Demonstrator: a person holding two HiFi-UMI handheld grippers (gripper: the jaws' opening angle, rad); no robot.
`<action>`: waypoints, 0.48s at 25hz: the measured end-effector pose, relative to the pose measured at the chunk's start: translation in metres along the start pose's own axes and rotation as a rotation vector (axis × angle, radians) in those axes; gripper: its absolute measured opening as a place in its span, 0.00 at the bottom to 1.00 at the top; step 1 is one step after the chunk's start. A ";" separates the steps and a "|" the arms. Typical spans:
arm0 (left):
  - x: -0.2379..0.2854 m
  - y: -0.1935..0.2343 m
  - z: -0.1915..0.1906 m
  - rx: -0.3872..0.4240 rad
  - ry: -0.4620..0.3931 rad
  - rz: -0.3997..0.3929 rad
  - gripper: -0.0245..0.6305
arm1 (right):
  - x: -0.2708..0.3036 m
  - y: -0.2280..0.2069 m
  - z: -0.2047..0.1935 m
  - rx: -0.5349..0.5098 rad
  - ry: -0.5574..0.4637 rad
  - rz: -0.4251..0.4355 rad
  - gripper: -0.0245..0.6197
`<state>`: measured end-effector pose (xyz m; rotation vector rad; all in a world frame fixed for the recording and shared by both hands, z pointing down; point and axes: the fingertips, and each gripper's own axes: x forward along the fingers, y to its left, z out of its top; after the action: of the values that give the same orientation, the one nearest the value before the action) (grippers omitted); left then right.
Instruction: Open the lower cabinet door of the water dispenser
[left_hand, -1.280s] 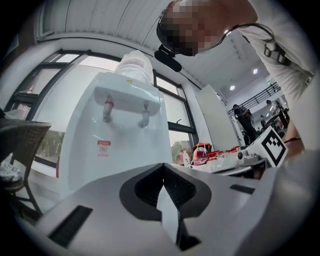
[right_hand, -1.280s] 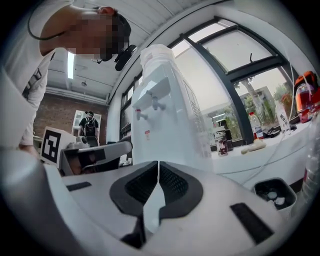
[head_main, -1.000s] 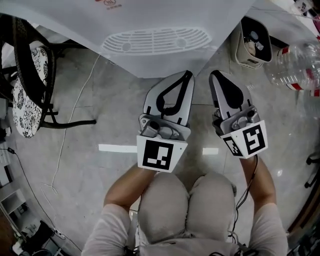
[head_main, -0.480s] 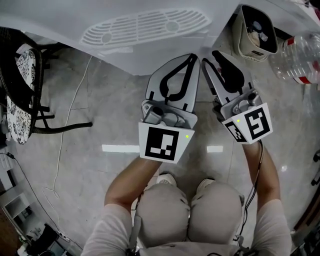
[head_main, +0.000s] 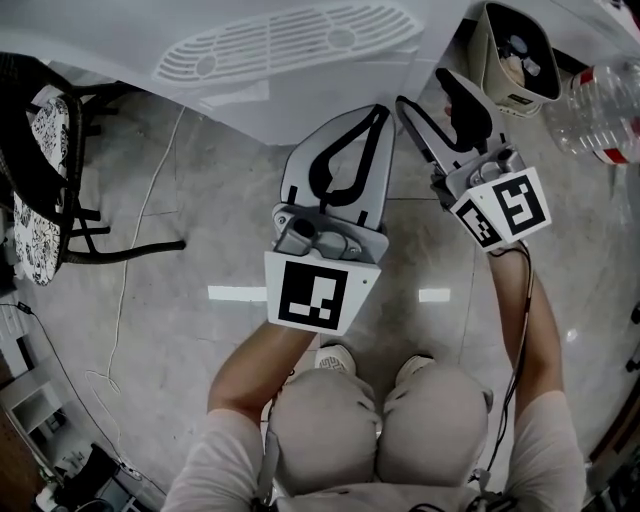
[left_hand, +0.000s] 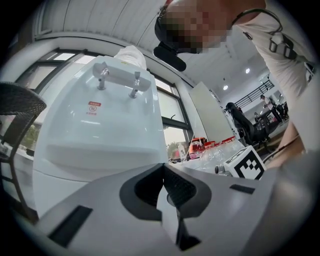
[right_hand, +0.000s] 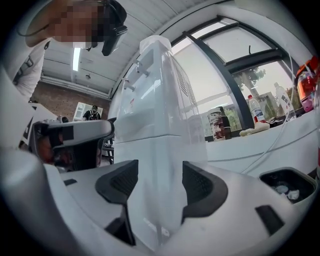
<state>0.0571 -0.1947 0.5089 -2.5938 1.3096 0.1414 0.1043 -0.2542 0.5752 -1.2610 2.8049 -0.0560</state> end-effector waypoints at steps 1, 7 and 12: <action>0.000 0.000 -0.001 -0.002 -0.002 0.002 0.04 | 0.002 -0.002 -0.002 -0.001 0.002 0.000 0.45; 0.001 -0.002 -0.004 0.006 0.007 0.000 0.04 | 0.017 -0.002 -0.006 -0.035 -0.003 0.003 0.46; 0.001 -0.003 -0.006 0.016 0.009 0.001 0.04 | 0.022 -0.005 -0.006 -0.045 -0.033 -0.019 0.47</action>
<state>0.0597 -0.1953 0.5151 -2.5837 1.3093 0.1189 0.0935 -0.2741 0.5808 -1.2852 2.7816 0.0267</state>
